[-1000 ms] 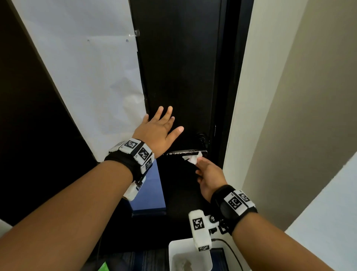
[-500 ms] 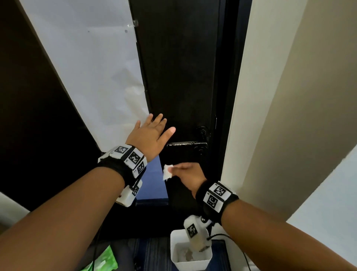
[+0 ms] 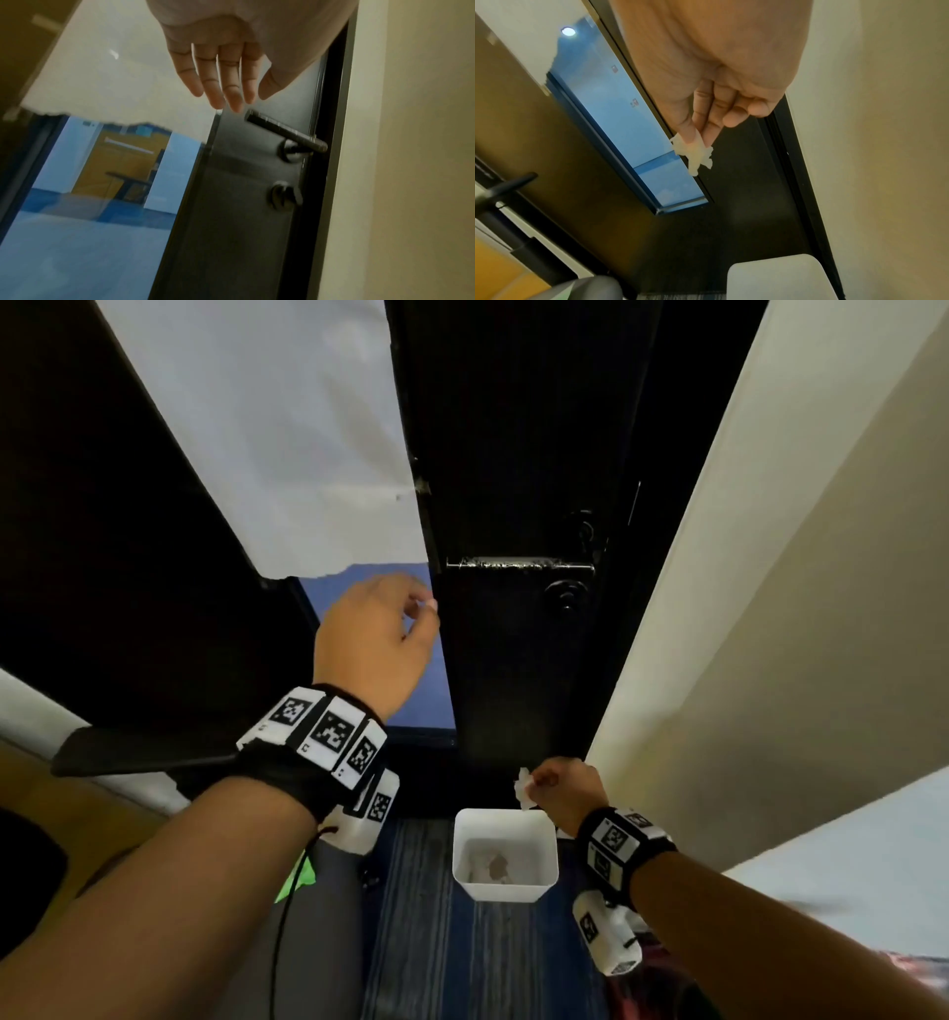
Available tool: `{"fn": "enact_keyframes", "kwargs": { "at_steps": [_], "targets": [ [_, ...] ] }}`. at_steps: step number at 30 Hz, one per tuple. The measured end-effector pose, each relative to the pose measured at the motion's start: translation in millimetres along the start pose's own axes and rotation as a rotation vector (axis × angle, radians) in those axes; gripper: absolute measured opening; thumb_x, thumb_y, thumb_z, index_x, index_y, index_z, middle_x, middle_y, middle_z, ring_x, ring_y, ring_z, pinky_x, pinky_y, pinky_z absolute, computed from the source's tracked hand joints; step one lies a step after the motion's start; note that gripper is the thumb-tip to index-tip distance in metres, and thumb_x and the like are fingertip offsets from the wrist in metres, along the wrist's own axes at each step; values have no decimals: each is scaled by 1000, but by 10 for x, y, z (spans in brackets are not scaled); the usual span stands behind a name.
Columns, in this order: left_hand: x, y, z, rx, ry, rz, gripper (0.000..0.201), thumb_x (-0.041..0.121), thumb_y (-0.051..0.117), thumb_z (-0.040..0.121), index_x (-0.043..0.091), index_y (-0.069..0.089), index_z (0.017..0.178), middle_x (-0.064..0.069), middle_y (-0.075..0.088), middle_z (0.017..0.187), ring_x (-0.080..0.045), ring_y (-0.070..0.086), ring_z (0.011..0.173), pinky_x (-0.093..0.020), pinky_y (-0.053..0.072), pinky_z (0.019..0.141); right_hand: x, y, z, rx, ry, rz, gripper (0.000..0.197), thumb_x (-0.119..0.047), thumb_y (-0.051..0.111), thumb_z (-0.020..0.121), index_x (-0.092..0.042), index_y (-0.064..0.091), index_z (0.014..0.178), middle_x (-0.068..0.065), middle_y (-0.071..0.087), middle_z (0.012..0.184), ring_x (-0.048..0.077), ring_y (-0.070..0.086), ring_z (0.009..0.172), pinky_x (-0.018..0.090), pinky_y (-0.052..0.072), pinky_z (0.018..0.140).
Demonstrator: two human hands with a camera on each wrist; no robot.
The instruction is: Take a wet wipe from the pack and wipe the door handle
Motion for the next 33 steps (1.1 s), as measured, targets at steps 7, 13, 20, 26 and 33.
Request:
{"fn": "enact_keyframes", "kwargs": {
  "at_steps": [7,13,20,26,33],
  "targets": [
    [-345,852,-705,-189,-107,37,11,22,54,84,18,64,87,-1,65,79,-21,59,73,-39,52,66,354,451,258,-29,15,-63,17,-14,59,84,-14,73,91,12,71,98,31,64,92,36,54,82],
    [-642,1583,-1370,-390,-213,61,9,23,55,83,20,64,84,0,65,81,-19,58,75,-31,47,64,776,927,481,-40,12,-156,20,-21,58,80,-25,73,93,9,70,101,27,61,94,31,50,81],
    [-943,2229,-2029,-547,-329,71,17,26,54,84,18,67,91,-2,69,90,-23,61,85,-39,51,75,1137,1321,608,-60,21,-181,17,-21,60,81,-24,73,92,6,71,99,24,61,94,30,51,83],
    [-1098,2535,-2381,-677,-379,118,41,36,48,91,20,54,128,-3,62,126,-23,53,117,-38,46,95,1346,1550,717,-47,14,-174,20,-21,60,83,-23,72,99,8,68,101,24,61,93,31,51,81],
    [-1068,2532,-2494,-704,-425,114,49,36,50,91,19,45,137,-7,58,131,-26,53,118,-36,45,95,1437,1597,726,-93,22,-233,35,-30,58,89,-25,62,123,9,58,118,24,57,107,32,46,91]
  ]
}}
Point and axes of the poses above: each hand's wrist, its own z-axis towards the middle knuckle, its own y-axis out of the palm, x = y × z, the point moved 1 cm from there along z, towards the middle knuckle
